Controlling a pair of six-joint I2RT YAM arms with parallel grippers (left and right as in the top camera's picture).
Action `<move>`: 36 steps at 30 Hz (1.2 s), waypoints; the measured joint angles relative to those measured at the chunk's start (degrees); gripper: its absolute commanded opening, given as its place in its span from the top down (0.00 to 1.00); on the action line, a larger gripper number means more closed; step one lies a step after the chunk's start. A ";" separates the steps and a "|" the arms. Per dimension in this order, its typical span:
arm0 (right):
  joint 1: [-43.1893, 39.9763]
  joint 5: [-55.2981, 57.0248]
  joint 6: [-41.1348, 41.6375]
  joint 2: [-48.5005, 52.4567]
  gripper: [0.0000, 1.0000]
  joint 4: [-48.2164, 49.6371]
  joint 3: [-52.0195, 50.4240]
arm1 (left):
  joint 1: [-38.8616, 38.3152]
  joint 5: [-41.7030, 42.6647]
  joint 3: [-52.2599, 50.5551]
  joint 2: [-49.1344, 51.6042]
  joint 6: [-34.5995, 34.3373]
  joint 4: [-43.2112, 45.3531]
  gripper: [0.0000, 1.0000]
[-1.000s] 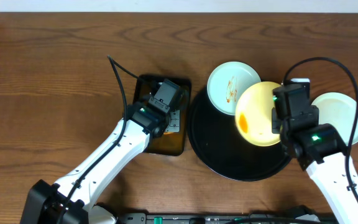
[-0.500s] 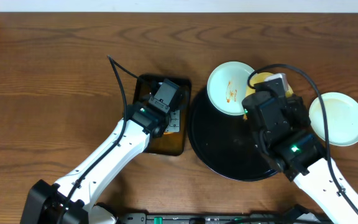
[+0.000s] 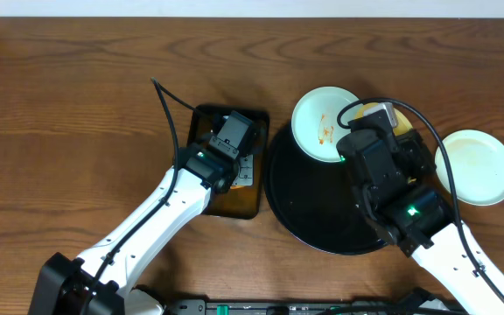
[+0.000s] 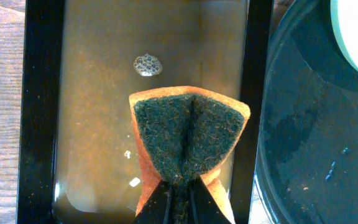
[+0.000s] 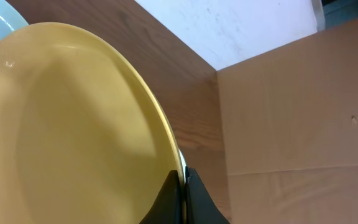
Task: Clean dirty plates on tray and stack at the side
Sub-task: 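Stack the yellow plate onto the green plate at right, release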
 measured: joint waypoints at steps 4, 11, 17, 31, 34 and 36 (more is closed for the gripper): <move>-1.22 -3.28 3.85 0.04 0.99 -0.09 0.00 | 0.00 0.00 0.00 0.00 0.00 0.00 0.92; -11.43 -14.19 15.23 2.36 0.99 -1.57 0.00 | 0.00 0.00 0.00 0.00 0.02 0.00 0.92; -23.63 -21.77 26.05 4.83 0.99 -2.91 0.00 | 0.00 0.00 0.00 0.00 0.00 -0.02 0.92; -52.83 -34.88 43.80 9.88 0.99 -4.55 0.00 | 0.00 0.00 0.00 0.00 0.00 -0.15 0.92; -57.44 -36.76 45.09 11.19 0.99 -3.56 0.00 | 0.00 0.00 0.00 0.00 0.00 -0.22 0.93; -60.24 -38.12 45.57 12.02 0.99 -2.75 0.00 | 0.00 0.00 0.00 0.00 0.00 -0.39 0.92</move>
